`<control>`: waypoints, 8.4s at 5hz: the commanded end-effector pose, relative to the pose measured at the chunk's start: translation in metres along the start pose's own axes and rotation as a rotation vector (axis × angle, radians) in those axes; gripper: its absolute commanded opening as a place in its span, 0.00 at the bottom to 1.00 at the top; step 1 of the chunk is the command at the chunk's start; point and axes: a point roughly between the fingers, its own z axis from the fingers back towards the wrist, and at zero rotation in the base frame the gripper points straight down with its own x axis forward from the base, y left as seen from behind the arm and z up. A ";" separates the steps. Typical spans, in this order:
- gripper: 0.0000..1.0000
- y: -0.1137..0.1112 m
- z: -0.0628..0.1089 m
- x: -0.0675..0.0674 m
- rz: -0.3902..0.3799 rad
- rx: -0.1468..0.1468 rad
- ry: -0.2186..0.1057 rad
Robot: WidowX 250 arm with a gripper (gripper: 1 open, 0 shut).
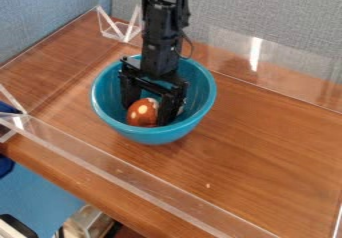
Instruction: Remove the mushroom from inside the blue bowl and put it on the table
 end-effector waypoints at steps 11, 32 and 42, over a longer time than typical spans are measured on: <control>0.00 0.019 0.035 0.014 -0.096 -0.045 -0.064; 0.00 -0.138 -0.005 0.003 -0.456 0.028 -0.136; 1.00 -0.146 0.009 -0.007 -0.395 -0.002 -0.188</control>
